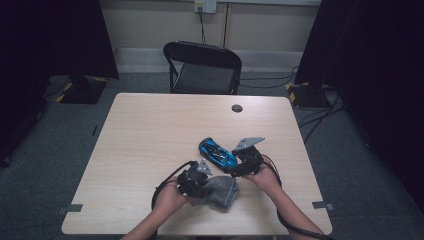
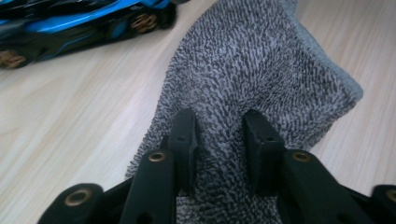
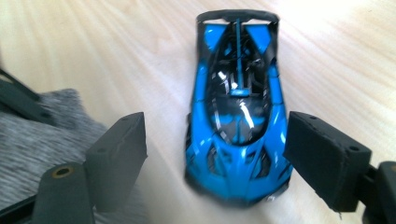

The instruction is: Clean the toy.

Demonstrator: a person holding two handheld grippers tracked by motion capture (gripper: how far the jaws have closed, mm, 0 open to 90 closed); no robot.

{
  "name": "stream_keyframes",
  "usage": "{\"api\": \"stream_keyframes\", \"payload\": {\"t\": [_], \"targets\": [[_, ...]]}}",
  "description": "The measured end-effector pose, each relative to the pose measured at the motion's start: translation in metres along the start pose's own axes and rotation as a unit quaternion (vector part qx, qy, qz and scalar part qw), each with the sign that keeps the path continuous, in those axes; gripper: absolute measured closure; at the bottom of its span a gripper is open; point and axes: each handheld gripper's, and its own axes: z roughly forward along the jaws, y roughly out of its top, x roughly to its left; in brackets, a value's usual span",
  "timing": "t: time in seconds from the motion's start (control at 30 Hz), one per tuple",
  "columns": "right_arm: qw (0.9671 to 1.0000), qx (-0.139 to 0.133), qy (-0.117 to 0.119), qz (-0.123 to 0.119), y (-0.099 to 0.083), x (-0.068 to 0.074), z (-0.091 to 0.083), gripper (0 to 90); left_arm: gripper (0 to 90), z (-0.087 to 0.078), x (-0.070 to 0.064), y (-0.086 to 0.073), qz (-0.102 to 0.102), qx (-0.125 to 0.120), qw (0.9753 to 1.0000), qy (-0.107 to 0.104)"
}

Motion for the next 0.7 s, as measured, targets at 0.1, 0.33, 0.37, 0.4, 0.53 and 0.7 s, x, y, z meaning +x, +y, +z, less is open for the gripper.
{"api": "stream_keyframes", "payload": {"t": [0.1,0.33,0.37,0.4,0.53,0.7], "targets": [[1.0,-0.001,0.0,-0.004,-0.005,0.002,-0.006,19.6,61.0,0.004,-0.002,0.001,0.008,-0.015,0.9997,-0.019],[0.9999,-0.002,0.01,-0.007,-0.014,0.006,-0.014,19.3,40.3,0.0,-0.006,0.0,0.038,-0.039,0.9978,-0.037],[0.9999,-0.004,0.014,-0.004,-0.015,0.007,-0.015,19.3,39.4,-0.003,-0.006,-0.001,0.038,-0.043,0.9977,-0.036],[0.9998,-0.007,0.016,-0.004,-0.016,0.008,-0.016,19.3,37.9,-0.006,-0.006,-0.002,0.037,-0.047,0.9976,-0.034],[0.9992,-0.019,0.034,-0.012,-0.014,0.017,-0.021,19.5,34.5,-0.023,-0.002,-0.009,0.035,-0.072,0.9967,-0.016],[0.9965,-0.008,0.066,-0.051,-0.015,0.038,-0.017,14.7,33.1,-0.038,0.009,-0.018,0.008,-0.091,0.9958,0.001]]}}
